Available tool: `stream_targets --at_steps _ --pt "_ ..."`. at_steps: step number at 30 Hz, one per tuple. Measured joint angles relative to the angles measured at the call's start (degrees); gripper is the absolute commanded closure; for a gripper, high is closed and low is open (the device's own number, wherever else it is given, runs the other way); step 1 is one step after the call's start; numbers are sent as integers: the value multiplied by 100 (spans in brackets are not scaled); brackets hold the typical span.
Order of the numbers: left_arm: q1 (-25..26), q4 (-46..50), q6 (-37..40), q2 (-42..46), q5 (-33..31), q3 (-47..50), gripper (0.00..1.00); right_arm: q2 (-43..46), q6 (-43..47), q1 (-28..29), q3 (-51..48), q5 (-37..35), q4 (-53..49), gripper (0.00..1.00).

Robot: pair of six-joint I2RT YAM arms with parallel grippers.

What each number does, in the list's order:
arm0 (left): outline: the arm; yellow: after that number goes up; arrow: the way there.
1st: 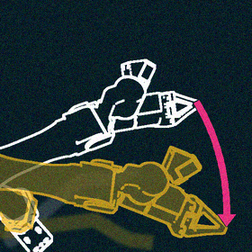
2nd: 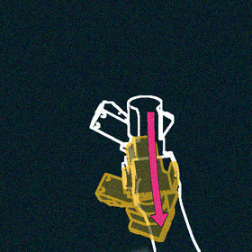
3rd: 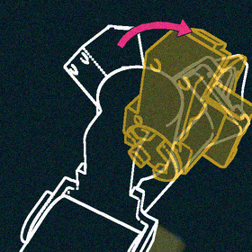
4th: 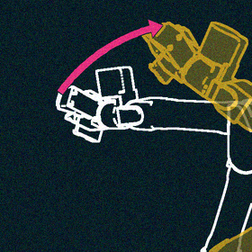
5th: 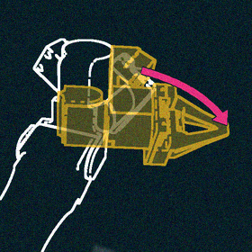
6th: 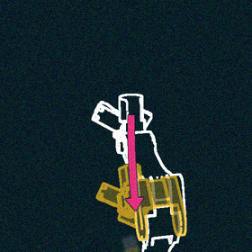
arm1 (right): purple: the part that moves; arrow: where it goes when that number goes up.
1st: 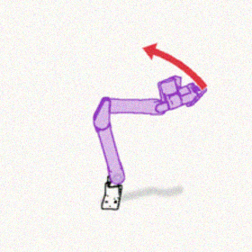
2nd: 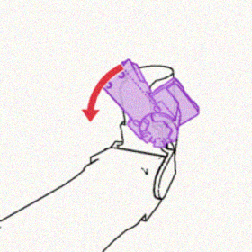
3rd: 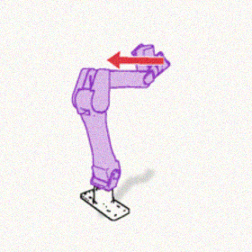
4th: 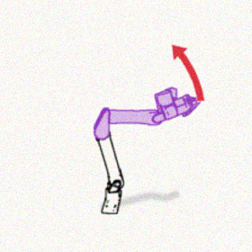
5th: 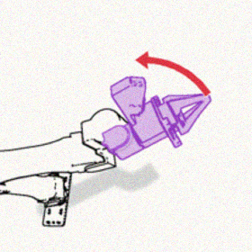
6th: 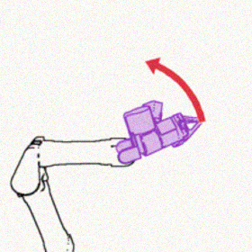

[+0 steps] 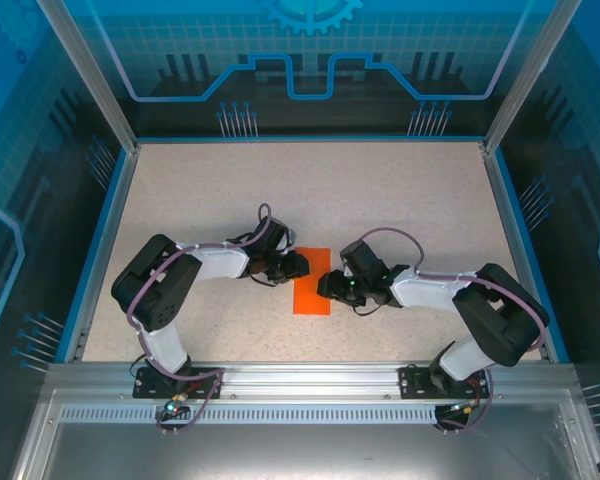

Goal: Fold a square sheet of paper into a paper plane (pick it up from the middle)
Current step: Third fold the triangle at the center of the table.

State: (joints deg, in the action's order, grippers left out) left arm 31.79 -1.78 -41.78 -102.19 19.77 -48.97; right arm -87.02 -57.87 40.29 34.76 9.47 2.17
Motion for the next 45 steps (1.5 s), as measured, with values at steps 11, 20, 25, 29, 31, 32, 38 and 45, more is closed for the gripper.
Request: stream_targets --at_steps 11,20,25,29,31,32,38,45 --pt "0 4 0 0 0 0 73 33 -87 26 -22 -59 155 50" --pt "0 4 0 0 0 0 73 -90 -199 26 -22 -66 273 49" --pt "0 4 0 0 0 0 73 -103 -234 26 -20 -105 278 49" --pt "0 4 0 0 0 0 73 -83 -236 42 -20 -131 258 49" --pt "0 4 0 0 0 0 73 -42 -229 79 -13 -197 212 47" --pt "0 4 0 0 0 0 74 -11 -223 92 -9 -254 142 47" --pt "0 2 0 0 0 0 73 -35 -188 96 50 -417 -11 49" --pt "0 4 0 0 0 2 74 -140 -168 94 122 -363 -48 54"
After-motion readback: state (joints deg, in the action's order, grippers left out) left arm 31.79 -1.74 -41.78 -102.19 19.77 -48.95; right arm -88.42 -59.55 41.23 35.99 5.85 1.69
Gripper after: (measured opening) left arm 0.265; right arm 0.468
